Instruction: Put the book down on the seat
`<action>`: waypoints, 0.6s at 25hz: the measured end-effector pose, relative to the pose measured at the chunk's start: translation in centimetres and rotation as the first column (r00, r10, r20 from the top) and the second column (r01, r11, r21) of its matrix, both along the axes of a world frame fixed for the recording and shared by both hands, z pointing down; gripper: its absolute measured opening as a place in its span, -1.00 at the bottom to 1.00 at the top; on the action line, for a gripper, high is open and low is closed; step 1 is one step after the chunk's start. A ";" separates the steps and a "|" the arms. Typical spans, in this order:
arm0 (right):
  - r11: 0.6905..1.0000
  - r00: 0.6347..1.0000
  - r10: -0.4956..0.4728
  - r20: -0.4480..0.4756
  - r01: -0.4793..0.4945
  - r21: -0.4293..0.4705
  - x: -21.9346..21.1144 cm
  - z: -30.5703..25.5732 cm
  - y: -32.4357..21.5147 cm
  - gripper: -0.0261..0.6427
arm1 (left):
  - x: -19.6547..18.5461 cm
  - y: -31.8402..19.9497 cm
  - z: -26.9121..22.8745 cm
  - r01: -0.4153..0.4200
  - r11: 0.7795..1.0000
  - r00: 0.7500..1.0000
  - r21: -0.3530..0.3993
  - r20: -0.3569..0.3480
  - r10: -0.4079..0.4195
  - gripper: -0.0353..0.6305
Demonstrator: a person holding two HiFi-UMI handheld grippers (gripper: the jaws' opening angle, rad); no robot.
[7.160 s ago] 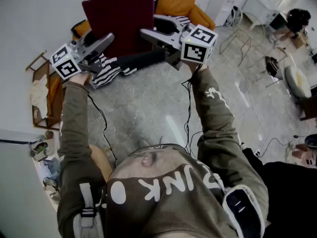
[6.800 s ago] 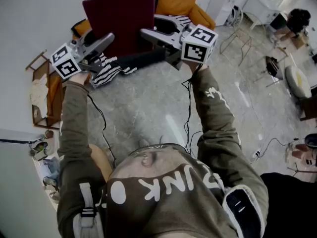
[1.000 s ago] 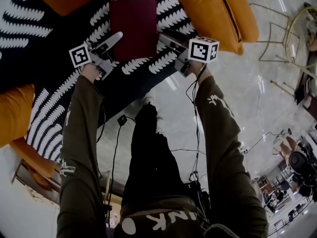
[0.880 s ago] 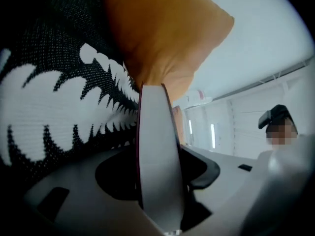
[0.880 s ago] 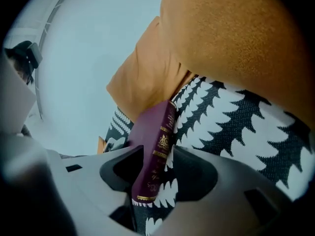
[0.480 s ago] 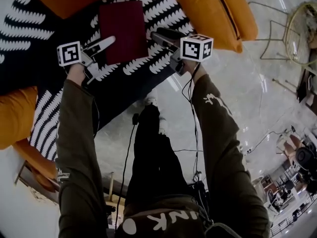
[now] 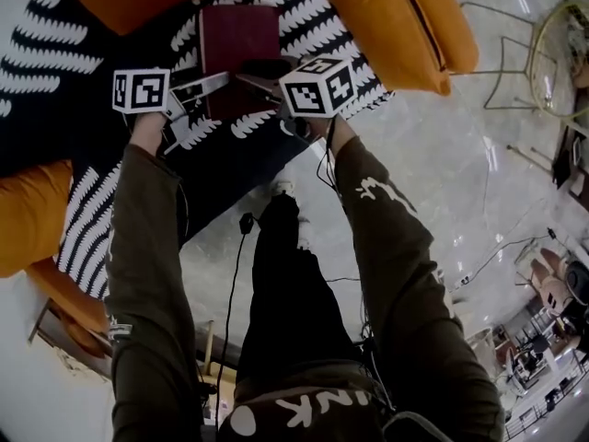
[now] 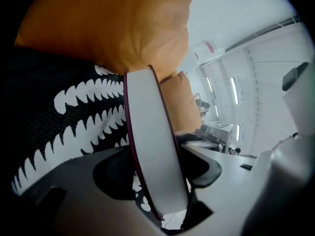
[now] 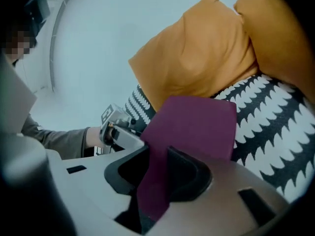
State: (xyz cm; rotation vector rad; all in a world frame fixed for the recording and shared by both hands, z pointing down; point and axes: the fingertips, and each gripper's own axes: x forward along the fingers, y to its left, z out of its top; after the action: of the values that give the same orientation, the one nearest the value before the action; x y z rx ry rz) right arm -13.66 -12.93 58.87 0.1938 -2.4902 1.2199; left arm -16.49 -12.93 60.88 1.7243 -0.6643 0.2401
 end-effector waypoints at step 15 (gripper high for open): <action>0.996 0.996 0.081 0.048 -0.079 -0.046 0.3 -0.2 -1.8 -0.30 | -4.2 2.4 -5.2 0.158 0.969 0.952 0.189 -0.290 -0.098 0.34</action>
State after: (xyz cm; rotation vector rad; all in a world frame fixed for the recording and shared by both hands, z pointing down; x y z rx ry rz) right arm -13.39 -14.72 58.70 0.2572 -2.5170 1.3266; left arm -20.67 -10.51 55.72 1.8629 -0.6061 -0.1699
